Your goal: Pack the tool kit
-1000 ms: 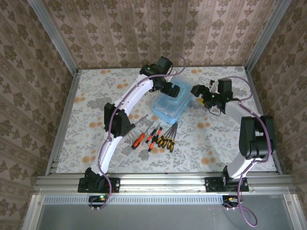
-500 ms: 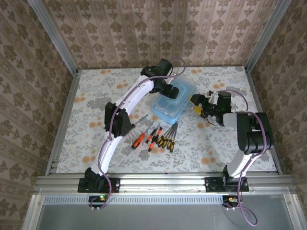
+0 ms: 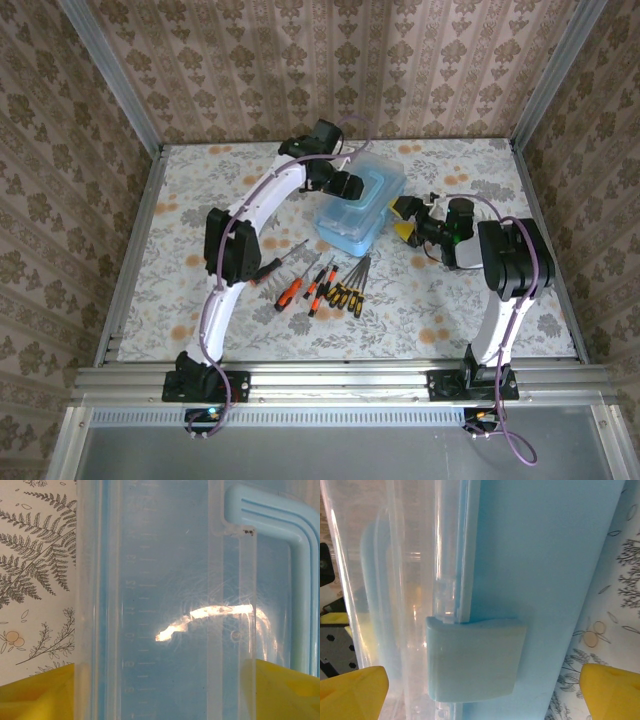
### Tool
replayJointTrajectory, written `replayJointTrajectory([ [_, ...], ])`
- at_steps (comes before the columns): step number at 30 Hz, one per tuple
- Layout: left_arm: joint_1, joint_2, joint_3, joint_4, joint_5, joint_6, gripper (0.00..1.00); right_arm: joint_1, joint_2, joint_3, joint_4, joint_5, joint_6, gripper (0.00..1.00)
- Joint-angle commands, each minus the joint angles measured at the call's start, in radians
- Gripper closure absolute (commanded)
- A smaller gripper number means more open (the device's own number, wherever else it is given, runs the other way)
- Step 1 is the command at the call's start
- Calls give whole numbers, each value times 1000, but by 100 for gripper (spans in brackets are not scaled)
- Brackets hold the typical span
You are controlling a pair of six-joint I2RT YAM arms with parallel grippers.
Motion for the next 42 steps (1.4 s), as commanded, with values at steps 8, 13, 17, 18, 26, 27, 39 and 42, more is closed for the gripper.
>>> replayJointTrajectory([
  [8,15,26,-44,-68,22,-16,25,27,28,33,152,-31,67,1],
  [13,15,24,-45,-72,24,-11,26,27,58,27,244,-26,121,0],
  [17,12,23,-46,-72,28,-11,26,27,86,34,282,-33,143,0],
  [18,11,23,-47,-72,29,-11,27,27,89,34,296,-35,154,0],
  [26,-2,26,-59,-66,19,-12,28,29,86,32,315,-36,177,0],
  [27,-4,25,-62,-65,18,-12,28,29,87,32,319,-38,179,0],
  [39,-15,22,-86,-61,-18,-15,29,29,63,20,335,-41,200,0],
  [42,-21,18,-106,-58,-56,-12,29,28,38,12,336,-28,201,0],
])
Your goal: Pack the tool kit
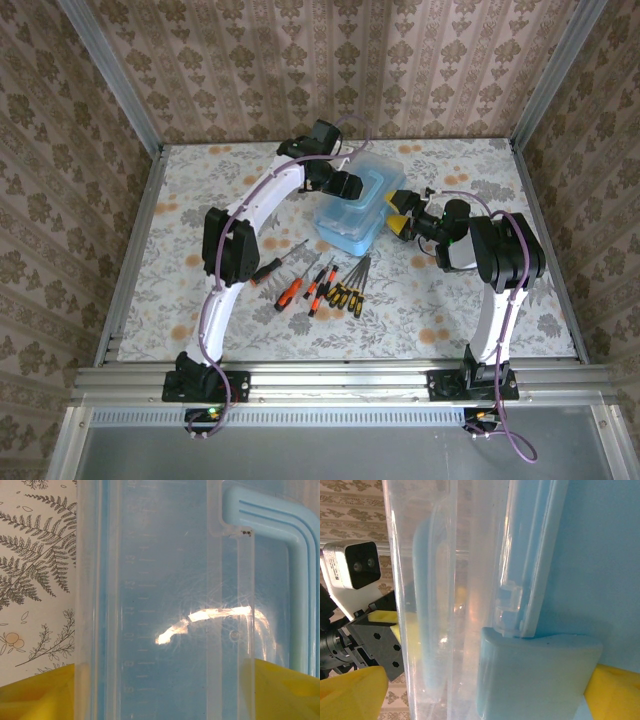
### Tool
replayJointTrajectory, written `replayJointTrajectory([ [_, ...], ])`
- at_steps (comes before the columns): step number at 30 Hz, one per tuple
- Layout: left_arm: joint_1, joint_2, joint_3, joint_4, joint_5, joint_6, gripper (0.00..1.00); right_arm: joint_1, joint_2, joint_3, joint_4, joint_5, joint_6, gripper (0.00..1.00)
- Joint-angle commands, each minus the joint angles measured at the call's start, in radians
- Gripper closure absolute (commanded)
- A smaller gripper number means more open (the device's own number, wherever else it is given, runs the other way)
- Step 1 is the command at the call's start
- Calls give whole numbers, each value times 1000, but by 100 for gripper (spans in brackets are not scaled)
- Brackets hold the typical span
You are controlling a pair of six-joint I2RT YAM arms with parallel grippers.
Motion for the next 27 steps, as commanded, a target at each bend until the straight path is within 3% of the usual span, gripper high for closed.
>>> replayJointTrajectory([
  [1,-16,37,-76,-89,-60,-8,29,2,-46,-2,56,-5,11,0],
  [6,-18,23,-142,-61,-128,-11,30,0,-71,-3,60,4,18,0],
  [18,-10,20,-223,-19,-171,-23,30,-47,-150,-64,64,12,10,0],
  [27,2,26,-222,-3,-120,-31,30,-70,-63,-64,56,9,15,0],
])
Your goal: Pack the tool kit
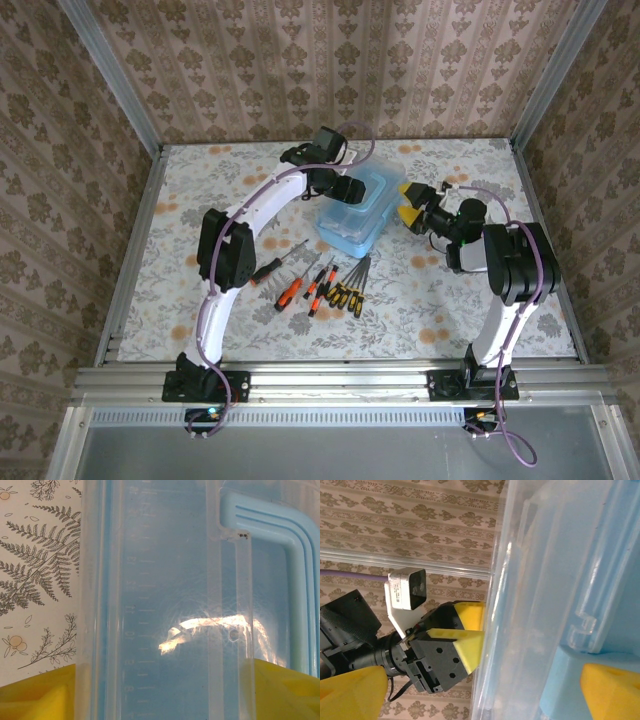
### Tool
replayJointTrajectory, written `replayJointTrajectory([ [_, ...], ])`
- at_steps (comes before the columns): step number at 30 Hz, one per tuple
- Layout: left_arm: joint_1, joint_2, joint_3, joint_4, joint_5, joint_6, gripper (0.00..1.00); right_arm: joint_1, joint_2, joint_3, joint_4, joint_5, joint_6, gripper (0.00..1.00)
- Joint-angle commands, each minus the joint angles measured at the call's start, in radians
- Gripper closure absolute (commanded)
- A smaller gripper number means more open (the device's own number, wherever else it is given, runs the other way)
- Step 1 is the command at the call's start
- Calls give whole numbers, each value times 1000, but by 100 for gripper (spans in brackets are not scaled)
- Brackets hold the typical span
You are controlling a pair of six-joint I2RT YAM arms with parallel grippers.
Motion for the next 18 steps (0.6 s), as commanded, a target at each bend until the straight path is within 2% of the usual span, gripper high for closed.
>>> replayJointTrajectory([
  [1,32,100,-68,-128,-34,-24,30,-3,72,-6,23,-15,2,0],
  [7,44,101,-69,-129,2,-7,30,27,85,6,23,-21,-23,0],
  [18,46,103,-67,-130,24,9,30,42,154,79,23,-13,33,0],
])
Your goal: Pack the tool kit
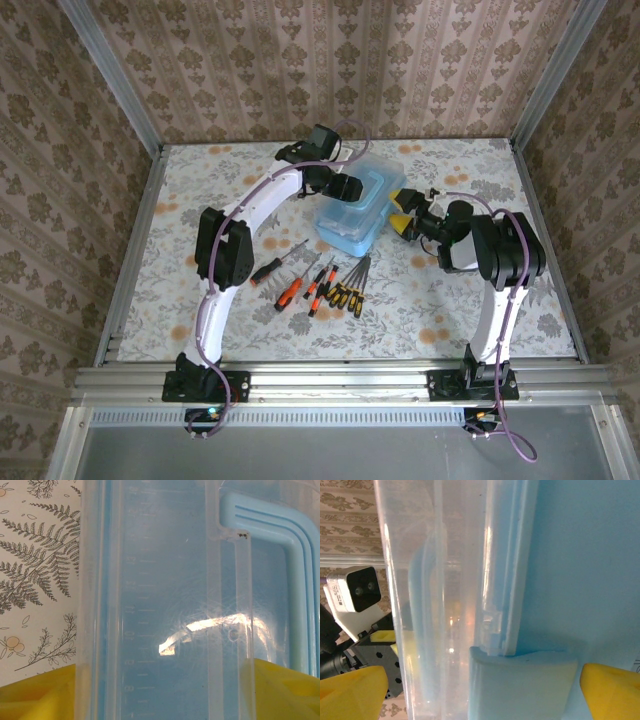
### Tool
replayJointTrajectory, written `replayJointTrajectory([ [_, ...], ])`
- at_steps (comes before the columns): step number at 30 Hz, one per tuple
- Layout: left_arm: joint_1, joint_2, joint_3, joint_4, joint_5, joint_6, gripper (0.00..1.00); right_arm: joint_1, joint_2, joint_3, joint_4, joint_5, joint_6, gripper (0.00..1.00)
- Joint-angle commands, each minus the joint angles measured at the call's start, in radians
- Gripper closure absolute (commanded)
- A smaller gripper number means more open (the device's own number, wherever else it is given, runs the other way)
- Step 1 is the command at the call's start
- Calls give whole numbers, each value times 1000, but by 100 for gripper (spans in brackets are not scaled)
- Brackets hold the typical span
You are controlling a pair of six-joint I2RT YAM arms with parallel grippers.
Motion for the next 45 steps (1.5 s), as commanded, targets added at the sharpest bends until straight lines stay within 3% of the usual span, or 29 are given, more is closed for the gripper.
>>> replayJointTrajectory([
  [1,19,103,-67,-134,-35,8,30,5,19,27,24,-12,14,0],
  [20,16,104,-71,-122,-6,-2,31,83,53,64,26,2,12,0],
  [45,15,97,-89,-105,-17,-24,33,74,13,44,26,-22,44,0],
])
